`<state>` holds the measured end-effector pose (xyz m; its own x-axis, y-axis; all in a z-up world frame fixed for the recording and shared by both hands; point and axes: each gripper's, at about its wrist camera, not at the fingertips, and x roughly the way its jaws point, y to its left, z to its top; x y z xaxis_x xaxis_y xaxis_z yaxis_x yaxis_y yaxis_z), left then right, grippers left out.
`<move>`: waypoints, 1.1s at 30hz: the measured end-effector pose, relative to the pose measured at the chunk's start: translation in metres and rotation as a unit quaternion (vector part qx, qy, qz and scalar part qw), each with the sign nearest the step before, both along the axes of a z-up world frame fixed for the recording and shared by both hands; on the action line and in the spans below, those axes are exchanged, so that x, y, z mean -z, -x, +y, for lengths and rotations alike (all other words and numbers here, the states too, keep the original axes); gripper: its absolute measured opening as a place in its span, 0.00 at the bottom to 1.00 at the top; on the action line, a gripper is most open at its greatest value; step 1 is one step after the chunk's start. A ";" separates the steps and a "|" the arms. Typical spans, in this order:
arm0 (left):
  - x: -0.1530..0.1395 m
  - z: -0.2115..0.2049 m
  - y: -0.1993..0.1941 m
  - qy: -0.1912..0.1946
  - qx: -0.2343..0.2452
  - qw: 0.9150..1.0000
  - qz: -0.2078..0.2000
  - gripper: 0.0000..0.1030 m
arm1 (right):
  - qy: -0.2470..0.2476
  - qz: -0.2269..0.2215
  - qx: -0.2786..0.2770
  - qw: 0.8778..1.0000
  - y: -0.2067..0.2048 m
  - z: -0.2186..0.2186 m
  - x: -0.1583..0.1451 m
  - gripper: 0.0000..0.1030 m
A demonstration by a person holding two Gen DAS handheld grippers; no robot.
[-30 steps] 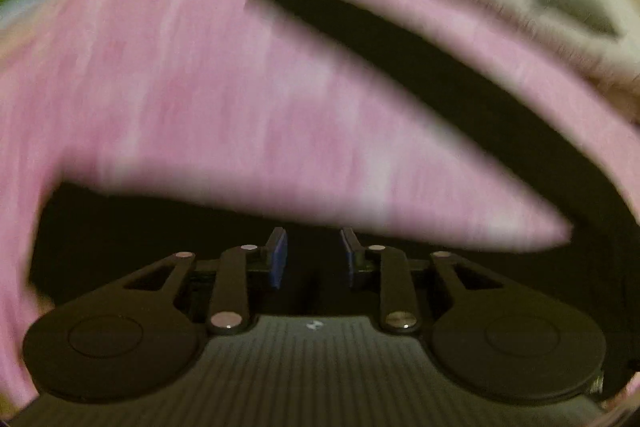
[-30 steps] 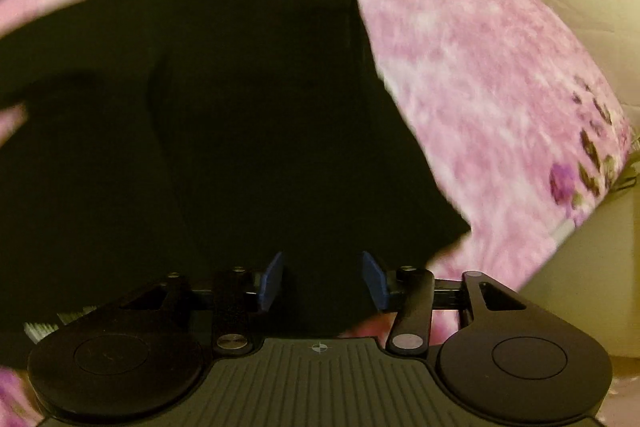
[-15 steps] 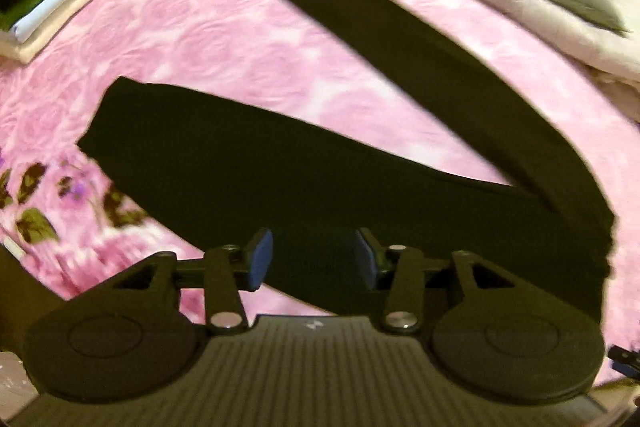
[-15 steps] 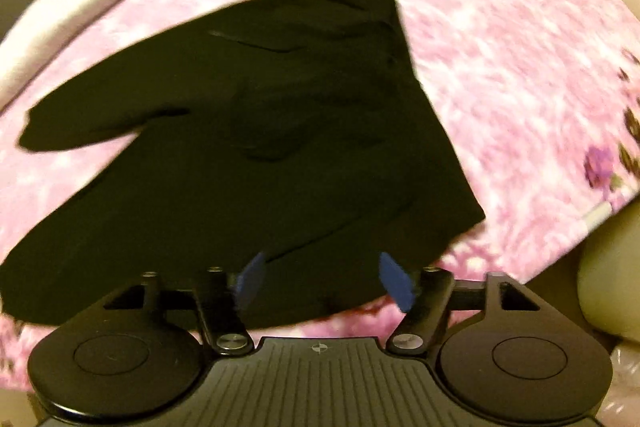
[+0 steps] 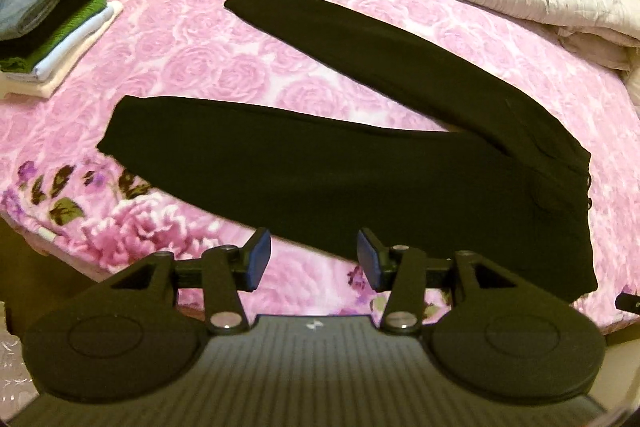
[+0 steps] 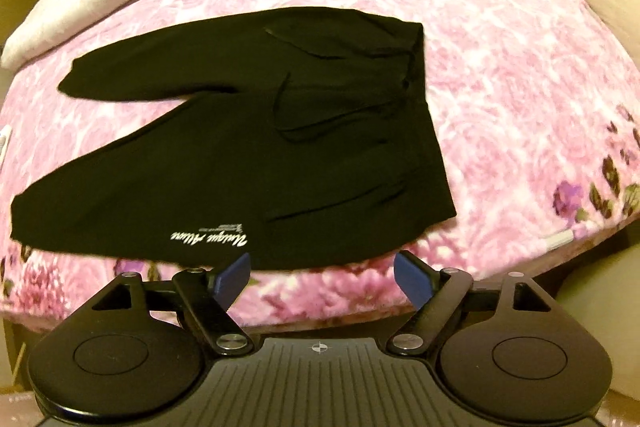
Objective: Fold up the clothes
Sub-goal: 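Release the black sweatpants and hold both grippers open above them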
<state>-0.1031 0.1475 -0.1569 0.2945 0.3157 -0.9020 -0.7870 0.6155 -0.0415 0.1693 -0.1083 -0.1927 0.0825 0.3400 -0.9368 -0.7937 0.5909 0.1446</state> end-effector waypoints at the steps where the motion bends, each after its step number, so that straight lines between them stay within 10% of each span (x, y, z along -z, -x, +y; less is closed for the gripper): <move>1: -0.004 -0.004 0.002 -0.003 0.000 1.000 0.001 0.42 | 0.000 -0.001 -0.007 1.000 0.003 0.000 -0.003 0.80; 33: -0.034 -0.038 0.010 -0.056 0.048 0.996 0.052 0.46 | 0.027 -0.033 -0.107 0.993 0.042 -0.011 -0.016 0.81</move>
